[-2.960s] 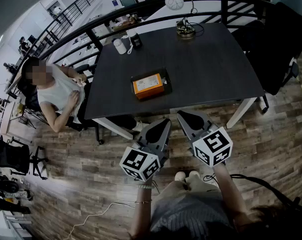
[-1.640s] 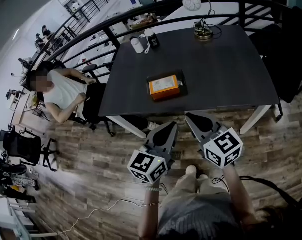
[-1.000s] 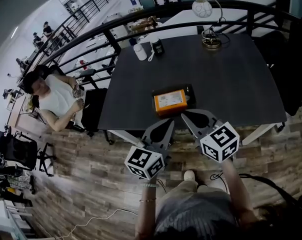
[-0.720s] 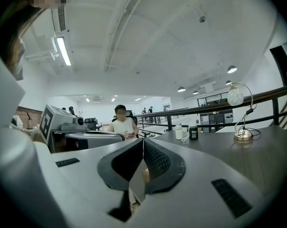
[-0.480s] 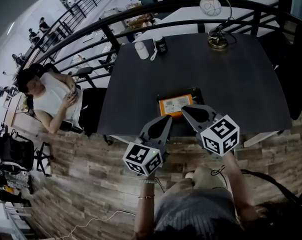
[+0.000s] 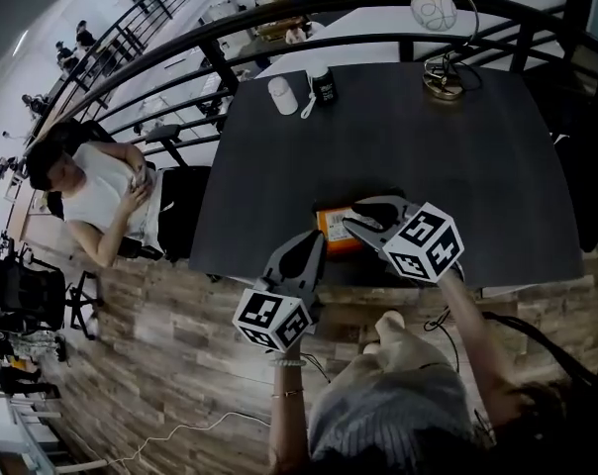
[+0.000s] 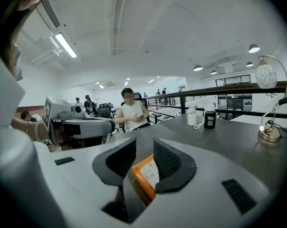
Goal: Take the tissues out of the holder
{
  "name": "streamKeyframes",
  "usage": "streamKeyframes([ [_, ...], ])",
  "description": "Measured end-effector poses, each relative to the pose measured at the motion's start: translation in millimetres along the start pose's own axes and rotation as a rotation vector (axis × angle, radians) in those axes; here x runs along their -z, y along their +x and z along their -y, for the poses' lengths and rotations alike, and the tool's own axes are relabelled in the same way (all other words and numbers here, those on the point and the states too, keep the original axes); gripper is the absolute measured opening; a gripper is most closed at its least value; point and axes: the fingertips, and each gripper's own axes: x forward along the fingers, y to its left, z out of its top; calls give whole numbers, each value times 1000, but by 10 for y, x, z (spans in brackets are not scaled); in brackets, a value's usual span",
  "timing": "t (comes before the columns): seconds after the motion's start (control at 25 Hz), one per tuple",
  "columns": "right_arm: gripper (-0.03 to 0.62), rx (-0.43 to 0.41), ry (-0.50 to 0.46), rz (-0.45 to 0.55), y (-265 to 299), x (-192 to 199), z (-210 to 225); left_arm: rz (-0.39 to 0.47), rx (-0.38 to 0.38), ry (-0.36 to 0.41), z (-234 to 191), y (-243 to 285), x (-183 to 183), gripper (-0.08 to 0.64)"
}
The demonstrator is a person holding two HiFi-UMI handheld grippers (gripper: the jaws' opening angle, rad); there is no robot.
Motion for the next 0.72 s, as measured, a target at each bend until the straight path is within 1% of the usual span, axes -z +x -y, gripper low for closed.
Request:
streamKeyframes([
  [0.16,104,-61,-35,-113,184,138,283,-11,-43,-33,-164,247,20,8],
  [0.28,104,-103,-45,-184,308,257,396,-21,-65,-49,-258,385,38,8],
  [0.44,103,-158,-47,-258,460,388,414,-33,-101,-70,-385,442,70,8],
  [0.56,104,-179,-63,-311,561,452,435,-32,-120,-85,-488,462,80,8],
  [0.72,103,-194,-106,-391,688,576,416,-33,-132,-112,-597,418,155,8],
])
